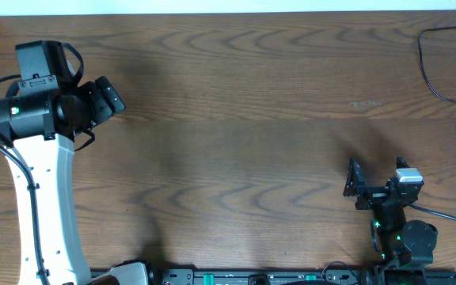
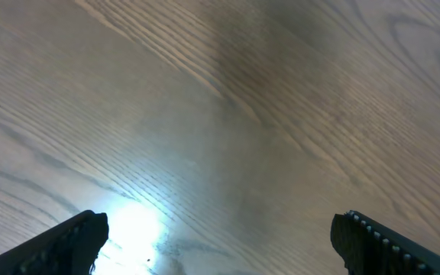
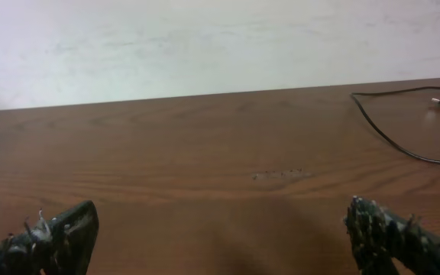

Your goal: Untangle cables

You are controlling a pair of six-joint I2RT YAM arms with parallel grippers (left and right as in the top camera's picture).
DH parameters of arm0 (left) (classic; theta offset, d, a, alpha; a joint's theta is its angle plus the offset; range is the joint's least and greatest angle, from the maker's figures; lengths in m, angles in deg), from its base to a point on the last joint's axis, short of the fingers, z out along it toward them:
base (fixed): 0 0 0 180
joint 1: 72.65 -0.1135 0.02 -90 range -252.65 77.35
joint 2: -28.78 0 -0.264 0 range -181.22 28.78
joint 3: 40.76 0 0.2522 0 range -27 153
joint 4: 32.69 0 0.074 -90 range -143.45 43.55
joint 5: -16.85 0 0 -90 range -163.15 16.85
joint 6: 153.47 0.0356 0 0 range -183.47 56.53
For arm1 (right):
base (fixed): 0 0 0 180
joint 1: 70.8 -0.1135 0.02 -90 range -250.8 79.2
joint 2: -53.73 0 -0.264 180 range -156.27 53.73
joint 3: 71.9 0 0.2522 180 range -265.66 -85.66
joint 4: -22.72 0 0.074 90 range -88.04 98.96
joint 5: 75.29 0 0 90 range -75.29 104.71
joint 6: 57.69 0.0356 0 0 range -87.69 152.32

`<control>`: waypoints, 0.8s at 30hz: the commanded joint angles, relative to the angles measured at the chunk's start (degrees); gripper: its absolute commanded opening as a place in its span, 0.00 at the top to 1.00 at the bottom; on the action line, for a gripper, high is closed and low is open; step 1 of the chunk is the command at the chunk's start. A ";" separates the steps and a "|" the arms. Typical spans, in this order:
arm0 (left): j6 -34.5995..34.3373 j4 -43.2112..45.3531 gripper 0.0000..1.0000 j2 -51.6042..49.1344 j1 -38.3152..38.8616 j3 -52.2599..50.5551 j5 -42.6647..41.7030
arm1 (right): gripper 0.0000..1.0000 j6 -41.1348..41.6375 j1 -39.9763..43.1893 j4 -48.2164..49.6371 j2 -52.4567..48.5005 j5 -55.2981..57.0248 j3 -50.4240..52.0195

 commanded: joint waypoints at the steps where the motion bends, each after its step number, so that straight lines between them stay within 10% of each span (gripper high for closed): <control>1: 0.11 -0.52 0.02 -0.26 -0.24 0.26 1.44 | 0.01 0.46 -0.61 0.02 -0.15 -0.33 0.31; 10: -0.28 6.91 0.02 9.88 -0.13 -8.48 1.11 | 0.01 0.46 -0.61 0.02 -0.15 -0.35 0.31; 24: 10.73 53.33 0.02 46.84 5.77 -55.78 -9.79 | 0.01 0.46 -0.61 0.02 -0.15 -0.35 0.31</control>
